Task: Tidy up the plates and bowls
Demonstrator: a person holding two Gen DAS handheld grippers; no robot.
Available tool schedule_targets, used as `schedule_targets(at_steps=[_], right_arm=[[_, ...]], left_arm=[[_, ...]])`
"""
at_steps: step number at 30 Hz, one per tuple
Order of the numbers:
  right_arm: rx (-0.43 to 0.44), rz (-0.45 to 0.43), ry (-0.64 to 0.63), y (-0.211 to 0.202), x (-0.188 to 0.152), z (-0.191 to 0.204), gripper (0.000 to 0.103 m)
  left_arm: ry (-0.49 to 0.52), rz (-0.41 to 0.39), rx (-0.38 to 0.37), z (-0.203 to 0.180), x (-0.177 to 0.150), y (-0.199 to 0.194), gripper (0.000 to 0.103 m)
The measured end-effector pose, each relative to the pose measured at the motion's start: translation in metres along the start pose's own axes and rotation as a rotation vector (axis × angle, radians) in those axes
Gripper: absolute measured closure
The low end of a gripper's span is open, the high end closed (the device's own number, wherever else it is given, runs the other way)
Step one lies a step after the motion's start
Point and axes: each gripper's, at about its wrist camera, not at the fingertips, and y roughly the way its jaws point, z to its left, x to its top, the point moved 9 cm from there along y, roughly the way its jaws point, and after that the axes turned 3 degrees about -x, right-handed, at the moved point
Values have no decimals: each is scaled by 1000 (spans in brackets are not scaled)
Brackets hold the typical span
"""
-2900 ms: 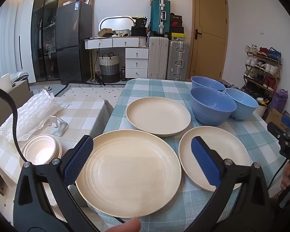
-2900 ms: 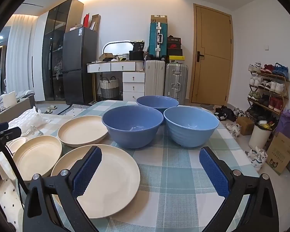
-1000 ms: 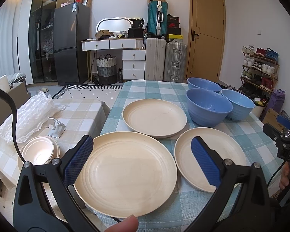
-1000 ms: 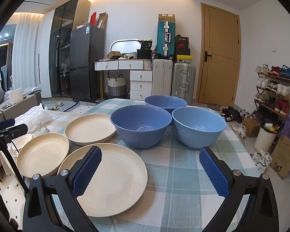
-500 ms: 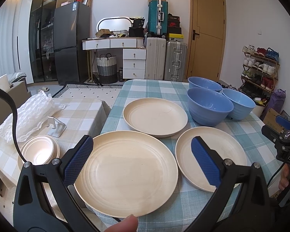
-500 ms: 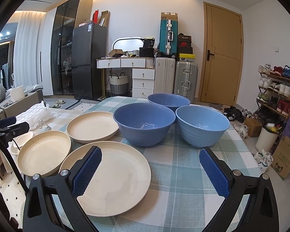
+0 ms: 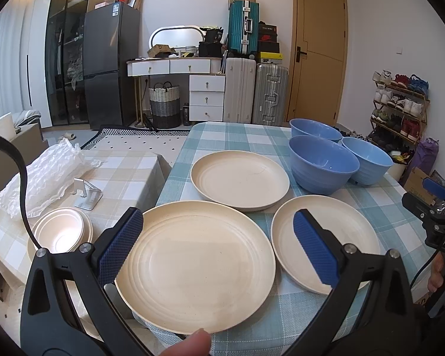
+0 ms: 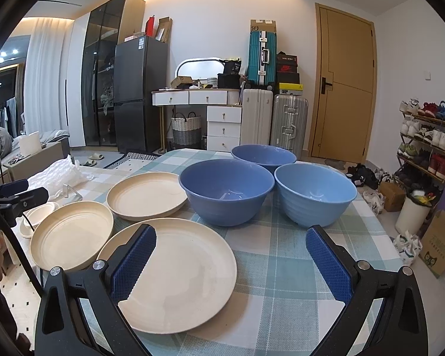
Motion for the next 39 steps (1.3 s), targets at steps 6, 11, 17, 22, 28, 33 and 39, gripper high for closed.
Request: schedule_targets(at_steps=[6, 11, 17, 22, 28, 33, 39], right_arm=[[36, 3, -1, 6, 6, 10, 0], [55, -4, -12, 8, 11, 17, 0], [127, 17, 22, 15, 21, 29, 0], [165, 24, 21, 22, 37, 43, 0], [217, 20, -61, 29, 55, 78, 0], [280, 52, -89, 40, 70, 102, 0], [354, 134, -95, 66, 93, 122, 0]], left_arm=[[5, 1, 24, 6, 3, 0, 2], [1, -12, 42, 20, 8, -1, 2], [-12, -9, 62, 51, 17, -7, 2], [42, 6, 101, 75, 27, -4, 2], [63, 34, 71, 99, 42, 4, 2], [71, 50, 54, 109, 51, 16, 2], [69, 89, 25, 116, 60, 39, 2]])
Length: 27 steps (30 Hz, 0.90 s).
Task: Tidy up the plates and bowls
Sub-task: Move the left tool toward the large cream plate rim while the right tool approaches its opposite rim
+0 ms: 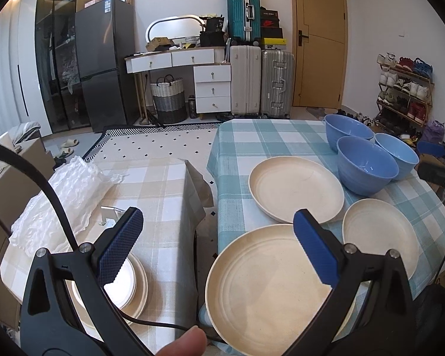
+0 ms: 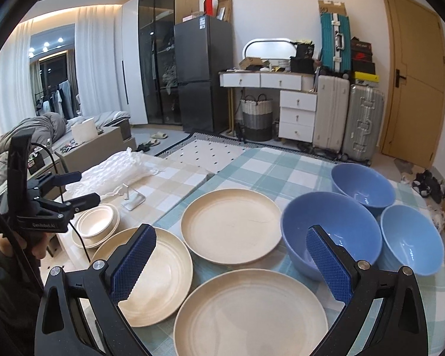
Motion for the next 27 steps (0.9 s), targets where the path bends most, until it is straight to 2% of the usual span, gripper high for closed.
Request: schedule_targets(at_steps=[8, 11, 15, 18, 22, 27], right_arm=[[14, 70, -114, 38, 44, -8, 0], [6, 94, -147, 54, 56, -18, 0], [12, 127, -183, 76, 68, -26, 0], [24, 146, -237, 94, 77, -28, 0], [51, 189, -261, 124, 83, -32, 0], [77, 242, -307, 158, 86, -35, 0]], left_arm=[[-51, 63, -41, 4, 13, 36, 2], [-37, 81, -36, 1, 22, 49, 2], [-13, 96, -15, -7, 37, 63, 2], [-40, 122, -40, -13, 46, 76, 2], [-68, 162, -9, -13, 48, 98, 2], [-136, 209, -17, -12, 48, 129, 2]])
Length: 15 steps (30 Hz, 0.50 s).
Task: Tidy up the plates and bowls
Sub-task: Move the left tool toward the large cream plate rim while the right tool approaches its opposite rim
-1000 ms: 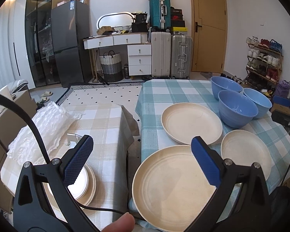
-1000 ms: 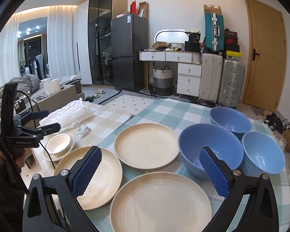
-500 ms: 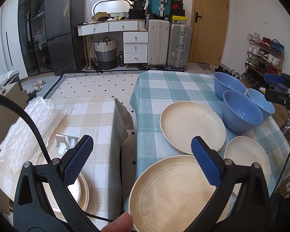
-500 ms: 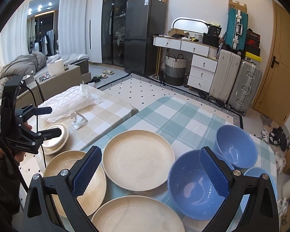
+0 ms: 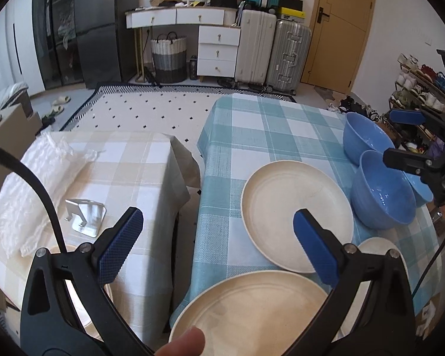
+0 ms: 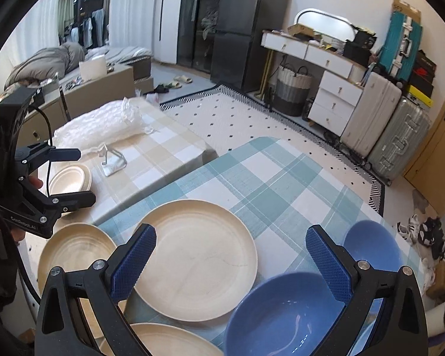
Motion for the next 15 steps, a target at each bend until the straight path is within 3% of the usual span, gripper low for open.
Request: schedule_targets(at_steps=[5, 15], right_arm=[[83, 116, -50, 35, -3, 0, 0], [125, 303, -122, 92, -22, -14, 0]], left_arm=[[11, 44, -3, -8, 3, 26, 2], [6, 129, -60, -20, 0, 72, 2]])
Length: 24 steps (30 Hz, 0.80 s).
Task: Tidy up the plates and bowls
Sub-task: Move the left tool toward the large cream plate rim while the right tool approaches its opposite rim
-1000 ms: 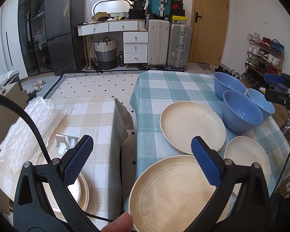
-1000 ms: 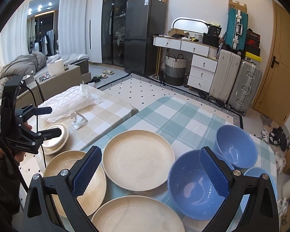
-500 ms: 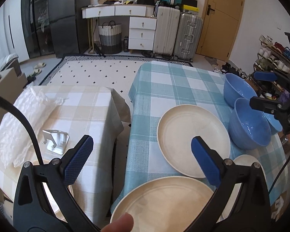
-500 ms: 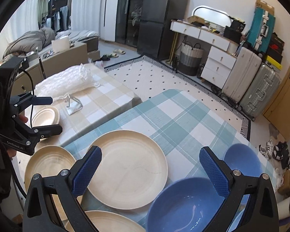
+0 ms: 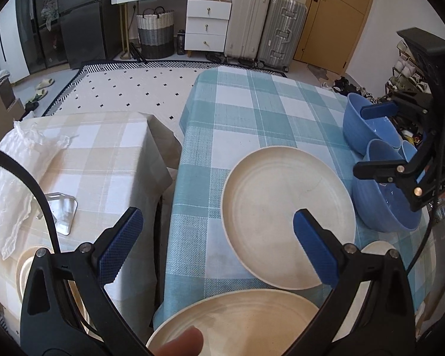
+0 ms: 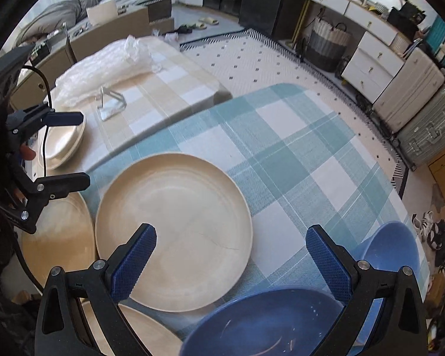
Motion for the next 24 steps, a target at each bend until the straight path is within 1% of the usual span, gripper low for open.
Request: schedule_targets(at_steps=[2, 4, 8, 11, 14, 19, 21, 22, 23, 24], right_arm=[[27, 43, -24, 11, -2, 0, 0], [28, 74, -44, 22, -4, -3, 0], [39, 133, -32, 41, -6, -14, 0], [60, 181, -40, 53, -10, -18, 0], [71, 212, -52, 61, -12, -19, 0], [94, 247, -51, 74, -11, -19, 1], [99, 258, -59, 78, -10, -17, 5], [103, 267, -60, 80, -10, -16, 10], [110, 275, -59, 81, -10, -15, 14], [116, 284, -58, 83, -11, -14, 15]], left_arm=[[5, 15, -3, -2, -1, 7, 2], [3, 28, -11, -3, -2, 14, 2], [-2, 46, -36, -6, -1, 29, 2], [13, 72, -31, -9, -4, 42, 2], [17, 108, -34, -11, -8, 56, 2], [-6, 127, -50, -6, -8, 69, 2], [-16, 138, -52, -2, -10, 73, 4], [-18, 145, -54, -1, -11, 74, 4], [-18, 151, -54, 1, -12, 76, 6], [-17, 157, -52, 1, -13, 78, 8]])
